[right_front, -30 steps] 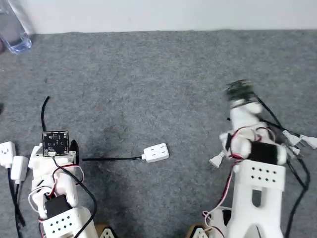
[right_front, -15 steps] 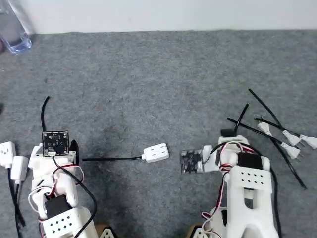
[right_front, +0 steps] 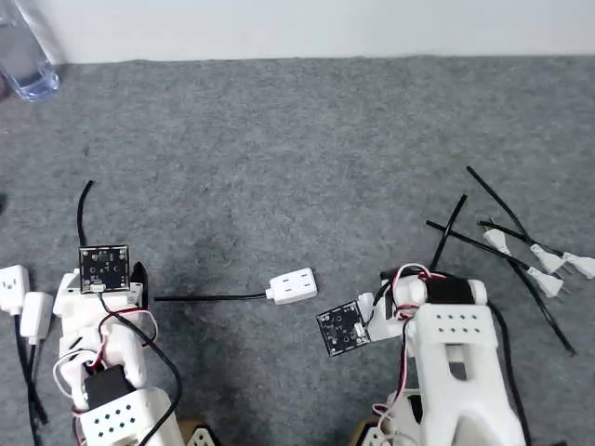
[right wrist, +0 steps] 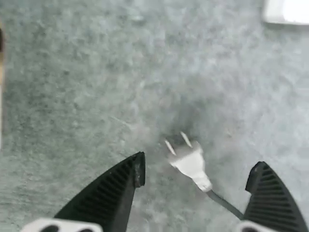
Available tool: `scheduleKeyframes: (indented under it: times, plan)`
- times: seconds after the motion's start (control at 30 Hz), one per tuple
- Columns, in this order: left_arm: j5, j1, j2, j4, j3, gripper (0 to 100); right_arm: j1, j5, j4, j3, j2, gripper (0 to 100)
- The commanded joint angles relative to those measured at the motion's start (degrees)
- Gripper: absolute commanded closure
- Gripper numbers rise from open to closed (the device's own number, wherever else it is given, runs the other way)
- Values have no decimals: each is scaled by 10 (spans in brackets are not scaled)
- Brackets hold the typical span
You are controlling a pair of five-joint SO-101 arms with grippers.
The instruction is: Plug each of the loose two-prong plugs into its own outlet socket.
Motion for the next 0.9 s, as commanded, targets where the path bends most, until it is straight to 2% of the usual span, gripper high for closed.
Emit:
scheduleKeyframes:
  times: [0.0, 0.23, 0.43, 0.57, 0.87]
  plan:
    - [4, 4, -7, -15, -3, 753, 0, 7, 7, -57, 70, 670]
    - [4, 4, -7, -15, -3, 753, 34, 18, 89, -212, 225, 670]
    - [4, 4, -7, -15, -3, 753, 100, 150, 233, -343, 318, 670]
    - [4, 4, -7, -15, -3, 753, 126, 212, 287, -391, 378, 670]
    - [4, 4, -7, -15, -3, 753, 114, 219, 269, -404, 424, 670]
